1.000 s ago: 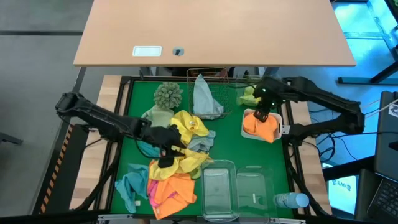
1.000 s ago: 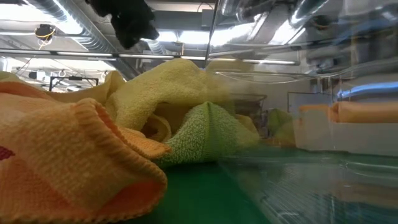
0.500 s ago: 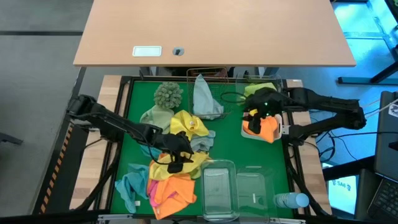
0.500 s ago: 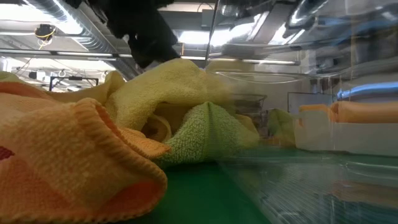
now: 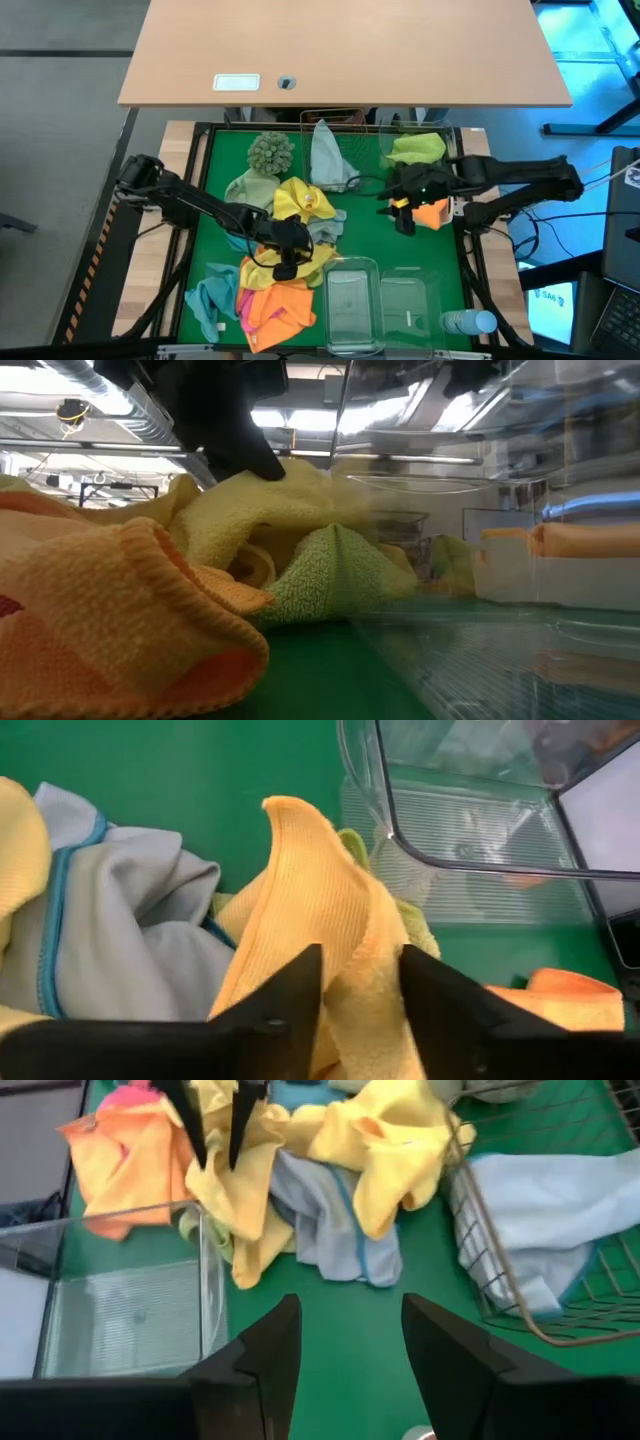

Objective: Sort microfiber towel by color & place in baskets
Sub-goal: Put the yellow microfiber towel into the bottom left transparent bin

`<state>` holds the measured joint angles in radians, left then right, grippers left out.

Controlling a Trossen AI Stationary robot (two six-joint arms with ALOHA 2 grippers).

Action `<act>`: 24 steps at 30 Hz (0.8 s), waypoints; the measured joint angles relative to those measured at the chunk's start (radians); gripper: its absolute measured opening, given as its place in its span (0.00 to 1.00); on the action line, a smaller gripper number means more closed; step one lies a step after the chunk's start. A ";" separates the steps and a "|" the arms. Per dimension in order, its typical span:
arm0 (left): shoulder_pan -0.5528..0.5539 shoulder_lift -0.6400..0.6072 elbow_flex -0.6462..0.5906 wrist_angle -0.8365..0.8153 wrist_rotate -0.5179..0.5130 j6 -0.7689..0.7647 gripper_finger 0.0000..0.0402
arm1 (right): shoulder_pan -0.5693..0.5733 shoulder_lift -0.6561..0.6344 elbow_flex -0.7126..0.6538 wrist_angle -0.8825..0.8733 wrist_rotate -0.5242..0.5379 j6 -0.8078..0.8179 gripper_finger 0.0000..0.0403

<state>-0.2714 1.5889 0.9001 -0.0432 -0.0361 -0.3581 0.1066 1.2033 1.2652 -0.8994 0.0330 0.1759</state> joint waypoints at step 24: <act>0.000 -0.003 0.503 -0.289 0.057 0.104 0.00 | 0.011 0.038 0.000 0.008 0.001 -0.002 0.43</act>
<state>-0.2712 1.5864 1.4027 -0.3327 0.0212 -0.2543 0.1181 1.2417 1.2652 -0.8913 0.0338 0.1738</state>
